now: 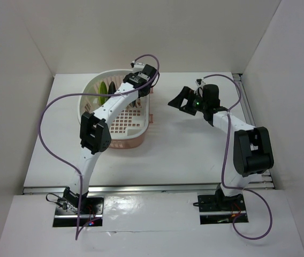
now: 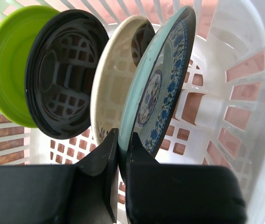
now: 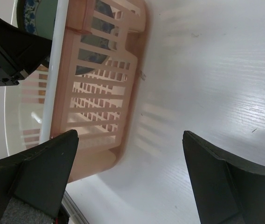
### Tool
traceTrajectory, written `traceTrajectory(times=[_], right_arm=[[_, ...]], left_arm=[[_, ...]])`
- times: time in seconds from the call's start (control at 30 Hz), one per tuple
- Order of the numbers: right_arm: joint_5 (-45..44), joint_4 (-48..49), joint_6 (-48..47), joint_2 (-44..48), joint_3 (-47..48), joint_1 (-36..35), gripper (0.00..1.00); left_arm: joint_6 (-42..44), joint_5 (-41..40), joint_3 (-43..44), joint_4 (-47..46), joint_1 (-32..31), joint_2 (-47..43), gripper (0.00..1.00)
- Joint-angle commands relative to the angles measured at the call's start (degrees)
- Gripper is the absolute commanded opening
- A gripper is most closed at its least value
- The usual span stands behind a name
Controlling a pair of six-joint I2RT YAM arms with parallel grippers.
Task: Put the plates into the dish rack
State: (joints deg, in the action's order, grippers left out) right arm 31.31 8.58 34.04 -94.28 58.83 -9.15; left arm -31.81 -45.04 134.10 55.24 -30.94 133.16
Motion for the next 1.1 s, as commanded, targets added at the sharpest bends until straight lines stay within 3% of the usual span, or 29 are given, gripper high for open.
traceTrajectory(times=[0.0,0.43,0.8,1.07], right_arm=[[0.86,3.28,0.32,-0.47,2.17,-0.35,1.0],[1.91,4.43,1.38,-0.99,1.64,-0.35,1.0],[1.91,4.43,1.38,-0.99,1.11,-0.35,1.0],[2.44,4.96,1.91,-0.99,1.11,-0.35,1.0]], left_arm=[[-0.27,-0.84,0.19,-1.63,0.26,1.05,0.0],[-1.32,1.97,0.19,-1.63,0.26,1.57,0.01],[-1.85,2.5,0.19,-1.63,0.26,1.57,0.24],[-1.85,3.63,0.19,-1.63,0.26,1.57,0.34]])
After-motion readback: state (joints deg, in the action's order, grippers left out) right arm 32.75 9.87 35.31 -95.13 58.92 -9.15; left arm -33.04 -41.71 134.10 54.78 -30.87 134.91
